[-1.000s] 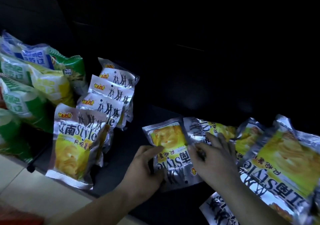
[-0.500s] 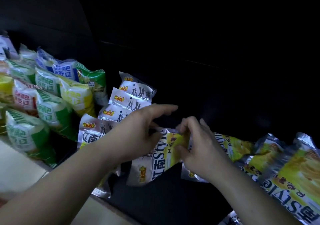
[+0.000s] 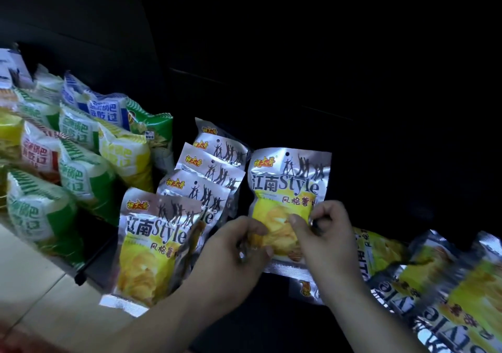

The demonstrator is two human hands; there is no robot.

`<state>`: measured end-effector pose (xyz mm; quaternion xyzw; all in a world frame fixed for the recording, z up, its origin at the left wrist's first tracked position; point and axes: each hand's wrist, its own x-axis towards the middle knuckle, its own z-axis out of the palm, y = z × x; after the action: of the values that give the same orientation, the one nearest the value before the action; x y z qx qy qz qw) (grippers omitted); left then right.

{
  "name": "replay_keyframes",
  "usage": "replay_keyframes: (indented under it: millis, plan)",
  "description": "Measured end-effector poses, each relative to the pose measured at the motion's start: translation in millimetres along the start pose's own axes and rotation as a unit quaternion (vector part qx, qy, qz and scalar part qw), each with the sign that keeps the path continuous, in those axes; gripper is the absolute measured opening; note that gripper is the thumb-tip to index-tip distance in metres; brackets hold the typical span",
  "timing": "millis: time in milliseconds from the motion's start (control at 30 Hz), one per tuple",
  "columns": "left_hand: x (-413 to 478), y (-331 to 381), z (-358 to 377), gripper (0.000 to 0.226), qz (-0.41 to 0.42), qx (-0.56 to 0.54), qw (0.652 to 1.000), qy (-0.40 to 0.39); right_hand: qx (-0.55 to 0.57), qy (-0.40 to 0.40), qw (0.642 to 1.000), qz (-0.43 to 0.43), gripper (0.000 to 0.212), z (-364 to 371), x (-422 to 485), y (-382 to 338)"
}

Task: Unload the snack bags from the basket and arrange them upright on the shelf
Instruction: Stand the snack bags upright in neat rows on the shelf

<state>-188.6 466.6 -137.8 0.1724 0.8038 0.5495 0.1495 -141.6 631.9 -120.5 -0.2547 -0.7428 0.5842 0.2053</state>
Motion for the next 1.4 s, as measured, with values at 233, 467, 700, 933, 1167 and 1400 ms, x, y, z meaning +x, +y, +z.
replay_keyframes:
  millis: [233, 467, 700, 933, 1167, 1400]
  plan:
    - [-1, -17, 6, 0.067, 0.008, -0.046, 0.999, -0.016, -0.001, -0.037, 0.999, 0.001, 0.012, -2, -11, 0]
    - [-9, -14, 19, 0.095, 0.043, 0.11, 0.993, -0.004, -0.021, -0.07, 0.997, 0.022, 0.027, -2, -10, 7]
    - [-7, -15, 26, 0.101, 0.04, 0.109, 0.993, -0.006, -0.019, -0.061, 0.998, 0.02, 0.037, -8, -13, 10]
    - [10, -18, 22, 0.077, 0.11, 0.12, 0.987, 0.019, -0.012, -0.072, 0.996, 0.058, 0.036, -5, -9, 20]
    - [4, -23, 15, 0.073, 0.105, 0.138, 0.984, 0.032, -0.048, -0.005, 0.999, 0.02, 0.032, 6, 25, 34]
    - [-2, -35, 14, 0.066, 0.071, 0.136, 0.988, -0.008, -0.106, -0.012, 0.994, 0.024, 0.036, 37, 55, 51]
